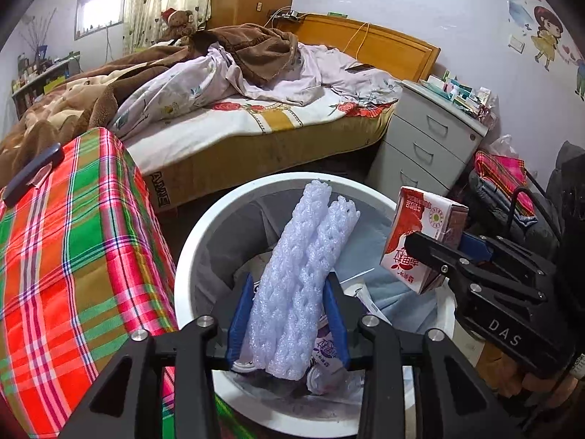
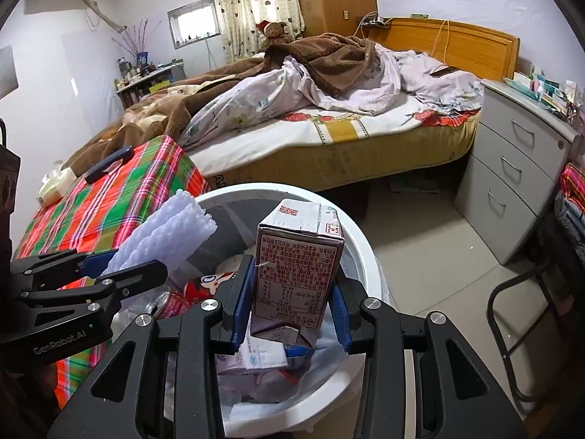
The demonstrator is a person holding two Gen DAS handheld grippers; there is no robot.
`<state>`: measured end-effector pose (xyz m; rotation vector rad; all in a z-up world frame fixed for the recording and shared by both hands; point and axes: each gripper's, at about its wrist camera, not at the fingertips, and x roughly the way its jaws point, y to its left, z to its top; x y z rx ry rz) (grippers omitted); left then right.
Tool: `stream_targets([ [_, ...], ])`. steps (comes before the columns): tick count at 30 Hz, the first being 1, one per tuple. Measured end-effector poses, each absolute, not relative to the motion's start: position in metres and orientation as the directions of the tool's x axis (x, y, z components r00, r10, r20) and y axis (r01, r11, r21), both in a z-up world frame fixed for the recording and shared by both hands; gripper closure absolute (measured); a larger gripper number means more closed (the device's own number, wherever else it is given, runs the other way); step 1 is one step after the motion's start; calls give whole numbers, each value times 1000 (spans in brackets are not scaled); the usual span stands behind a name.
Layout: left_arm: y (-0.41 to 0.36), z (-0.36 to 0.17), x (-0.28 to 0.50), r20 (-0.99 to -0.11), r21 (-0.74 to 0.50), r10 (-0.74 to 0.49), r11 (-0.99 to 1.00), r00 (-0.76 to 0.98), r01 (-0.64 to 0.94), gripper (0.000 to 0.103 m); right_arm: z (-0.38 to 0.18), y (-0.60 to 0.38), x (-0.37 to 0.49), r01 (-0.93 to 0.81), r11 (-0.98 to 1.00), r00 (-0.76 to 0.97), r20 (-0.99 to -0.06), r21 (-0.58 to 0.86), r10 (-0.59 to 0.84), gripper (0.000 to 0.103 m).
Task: Collect trash
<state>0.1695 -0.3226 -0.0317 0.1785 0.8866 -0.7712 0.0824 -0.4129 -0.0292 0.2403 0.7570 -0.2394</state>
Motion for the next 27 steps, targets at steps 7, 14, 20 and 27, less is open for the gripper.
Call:
stream_targets([
  [7,-321,-30,172,-746,-161,-530,731,404,663,44,-32,-412,82,298,946,694,-710,132,-120,56],
  [14,-309,-24,167,-736,-163,-530,743,421,650,43,-23,-404,74,306,946,708,-691,110,-149,38],
  [20,-287,-10,146,-702,-157,-537,757,468,634,42,-8,-390,55,301,947,742,-651,110,-160,38],
  [27,-253,7,105,-661,-108,-506,795,554,597,41,6,-364,29,295,949,783,-597,109,-175,38],
])
